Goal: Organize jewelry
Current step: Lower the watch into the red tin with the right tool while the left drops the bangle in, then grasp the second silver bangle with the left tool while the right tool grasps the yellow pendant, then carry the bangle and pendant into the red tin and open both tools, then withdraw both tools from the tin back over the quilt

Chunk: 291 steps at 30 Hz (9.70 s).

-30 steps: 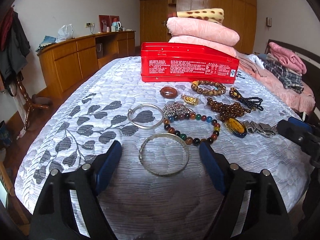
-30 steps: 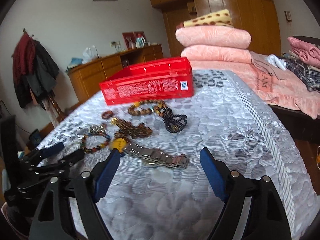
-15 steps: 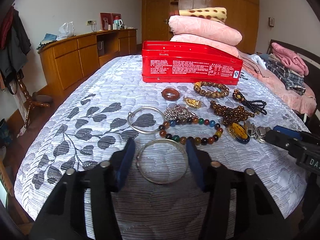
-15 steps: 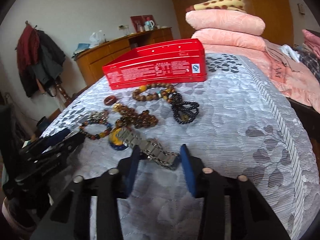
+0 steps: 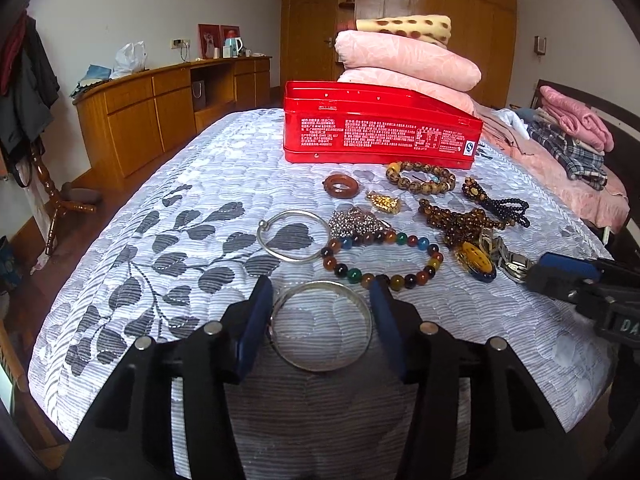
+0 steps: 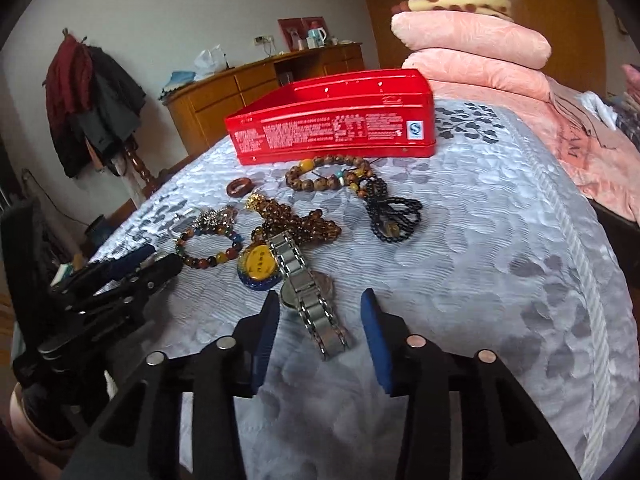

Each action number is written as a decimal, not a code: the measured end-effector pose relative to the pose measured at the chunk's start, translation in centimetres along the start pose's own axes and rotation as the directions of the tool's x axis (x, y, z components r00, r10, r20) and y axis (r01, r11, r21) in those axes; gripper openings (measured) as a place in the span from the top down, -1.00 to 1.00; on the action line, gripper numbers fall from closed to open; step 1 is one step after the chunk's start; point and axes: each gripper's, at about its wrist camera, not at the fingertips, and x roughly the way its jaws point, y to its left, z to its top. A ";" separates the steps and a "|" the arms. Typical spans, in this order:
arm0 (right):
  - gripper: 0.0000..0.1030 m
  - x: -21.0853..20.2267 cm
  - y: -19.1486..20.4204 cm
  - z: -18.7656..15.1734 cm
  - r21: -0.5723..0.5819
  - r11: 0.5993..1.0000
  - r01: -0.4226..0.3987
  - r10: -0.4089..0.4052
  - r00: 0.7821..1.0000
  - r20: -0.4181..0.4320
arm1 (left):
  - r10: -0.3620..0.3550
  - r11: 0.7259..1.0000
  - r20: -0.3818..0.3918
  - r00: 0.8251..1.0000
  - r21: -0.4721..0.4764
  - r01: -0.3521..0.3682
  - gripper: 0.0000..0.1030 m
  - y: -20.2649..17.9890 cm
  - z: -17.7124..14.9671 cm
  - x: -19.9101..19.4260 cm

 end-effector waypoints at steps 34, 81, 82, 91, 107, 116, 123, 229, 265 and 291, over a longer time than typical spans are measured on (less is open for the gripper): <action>0.40 -4.0 0.3 5.6 -0.041 0.996 0.078 -0.070 0.981 0.184 | -0.105 0.994 0.171 0.980 -0.012 0.109 0.09 0.4 7.3 -1.8; 0.25 -0.6 -1.2 9.9 0.077 0.994 0.078 -0.095 0.964 0.246 | 0.009 1.000 0.206 0.978 0.022 -0.014 -0.57 2.6 13.7 0.6; 0.25 -0.9 -0.8 8.7 0.084 0.993 0.081 -0.099 0.966 0.240 | 0.023 1.000 0.206 0.978 0.013 -0.026 -0.57 2.9 13.1 0.2; 0.25 0.2 1.3 3.5 0.118 0.989 0.088 -0.105 0.984 0.146 | 0.052 0.996 0.095 0.994 -0.073 -0.045 -0.57 5.2 7.4 0.0; 0.24 0.1 1.2 2.5 0.112 0.990 0.085 -0.100 0.985 0.138 | 0.054 0.998 -0.095 0.994 -0.025 -0.057 -0.41 3.3 6.0 3.4; 0.24 0.2 1.2 2.5 0.115 0.990 0.077 -0.093 0.986 0.137 | 0.027 1.000 -0.168 0.985 -0.008 -0.029 -0.35 3.0 5.9 4.6; 0.24 0.2 1.2 2.5 0.108 0.991 0.081 -0.095 0.987 0.133 | 0.008 1.000 -0.212 0.977 -0.011 -0.011 -0.32 3.1 5.4 4.6; 0.65 -3.0 0.5 9.2 0.064 0.996 0.056 -0.067 0.982 0.175 | -0.065 0.998 0.060 0.996 -0.004 0.066 0.11 0.0 11.2 0.5; 0.52 8.9 -5.2 19.9 0.085 0.992 0.090 -0.101 0.986 0.132 | -0.058 0.998 0.018 0.998 -0.001 0.058 -0.24 -0.5 21.1 13.8; -0.88 -1.9 -2.9 8.0 0.137 0.962 0.236 -0.257 0.951 0.169 | -0.008 1.000 0.119 0.993 0.000 0.008 -0.89 1.6 12.0 0.9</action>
